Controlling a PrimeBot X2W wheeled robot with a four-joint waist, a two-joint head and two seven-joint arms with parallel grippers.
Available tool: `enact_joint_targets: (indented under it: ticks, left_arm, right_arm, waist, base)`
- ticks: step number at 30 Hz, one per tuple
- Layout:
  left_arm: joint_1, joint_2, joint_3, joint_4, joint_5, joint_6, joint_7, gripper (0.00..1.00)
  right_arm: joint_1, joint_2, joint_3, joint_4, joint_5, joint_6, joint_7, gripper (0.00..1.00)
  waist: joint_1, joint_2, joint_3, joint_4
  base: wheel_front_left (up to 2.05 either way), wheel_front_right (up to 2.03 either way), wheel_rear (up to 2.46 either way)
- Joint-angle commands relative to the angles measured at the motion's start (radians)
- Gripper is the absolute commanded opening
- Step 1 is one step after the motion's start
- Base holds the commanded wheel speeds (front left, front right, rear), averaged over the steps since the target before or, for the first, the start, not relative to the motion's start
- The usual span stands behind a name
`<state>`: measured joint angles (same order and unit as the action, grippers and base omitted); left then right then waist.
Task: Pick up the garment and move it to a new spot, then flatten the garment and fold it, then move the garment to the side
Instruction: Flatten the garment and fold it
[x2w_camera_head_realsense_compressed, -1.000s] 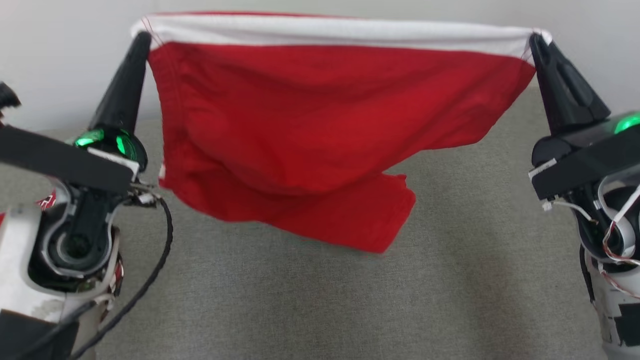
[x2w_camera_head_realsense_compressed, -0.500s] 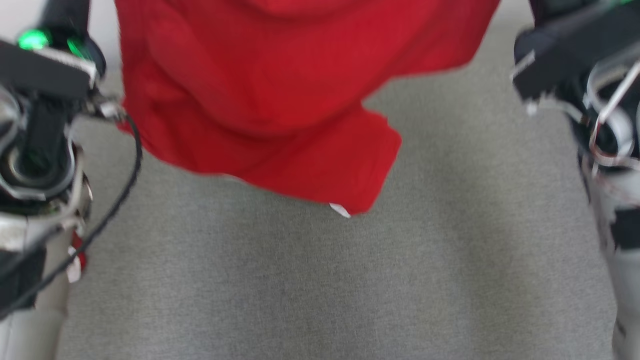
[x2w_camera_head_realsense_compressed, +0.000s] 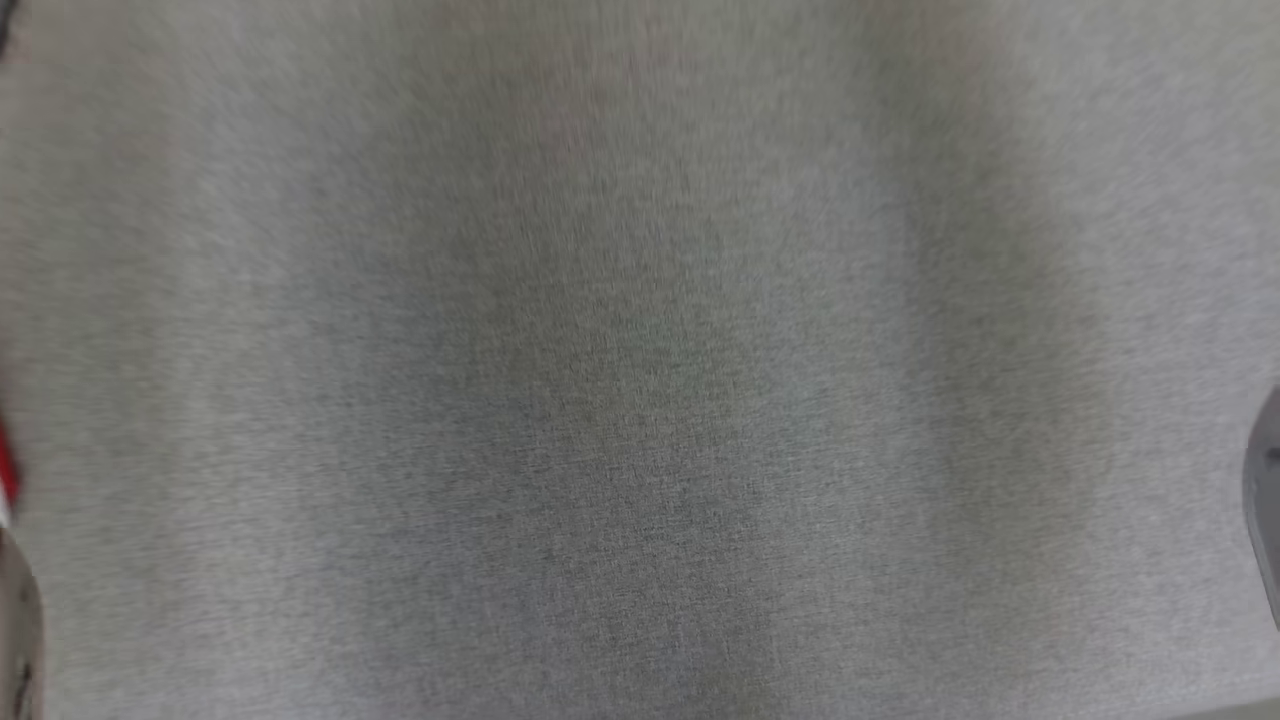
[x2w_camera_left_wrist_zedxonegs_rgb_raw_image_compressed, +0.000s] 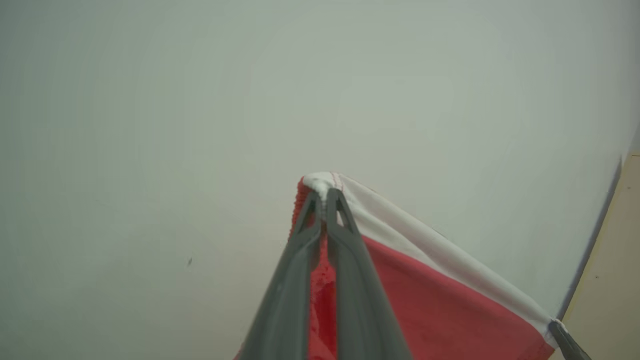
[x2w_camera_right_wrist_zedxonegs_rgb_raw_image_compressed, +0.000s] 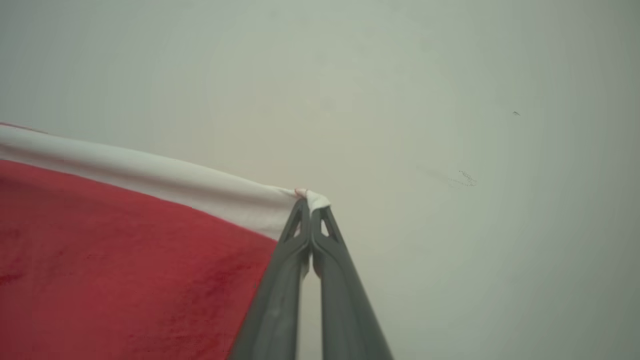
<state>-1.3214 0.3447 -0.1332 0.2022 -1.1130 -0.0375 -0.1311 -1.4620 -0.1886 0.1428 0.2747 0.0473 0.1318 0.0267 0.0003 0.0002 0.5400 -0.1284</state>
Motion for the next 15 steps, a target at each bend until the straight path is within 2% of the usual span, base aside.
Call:
enact_joint_targets:
  ticks: [1,5,8,12,15]
  left_arm:
    - [-0.020,0.001,0.008,0.010,0.023,-0.012,-0.041,0.00]
    - [-0.048,-0.033,0.036,0.024,0.040,-0.049,-0.108,0.00]
    - [-0.003,-0.046,0.021,0.039,0.044,-0.072,-0.118,0.00]
    - [0.086,-0.056,-0.003,0.038,0.053,-0.090,-0.130,0.00]
    - [0.161,-0.050,-0.054,-0.016,0.037,-0.095,-0.131,0.00]
  right_arm:
    - [-0.019,0.014,-0.017,0.015,-0.045,-0.002,-0.031,0.00]
    - [-0.051,0.035,-0.051,0.040,-0.183,-0.003,-0.135,0.00]
    - [-0.024,0.029,-0.030,0.069,-0.250,-0.002,-0.181,0.00]
    - [0.038,0.010,0.007,0.112,-0.276,-0.002,-0.226,0.00]
    - [0.089,-0.008,0.043,0.119,-0.242,-0.002,-0.250,0.00]
  waist:
    - [-0.0003,-0.0002,0.117,-0.024]
    - [-0.0003,-0.0002,0.152,-0.031]
    - [-0.0003,-0.0002,0.175,-0.039]
    - [-0.0003,-0.0002,0.182,-0.047]
    - [-0.0003,-0.0002,0.171,-0.049]
  base:
    - [0.00,0.00,0.00]
    - [0.00,0.00,0.00]
    - [0.00,0.00,0.00]
    - [0.00,0.00,0.00]
    - [0.00,0.00,0.00]
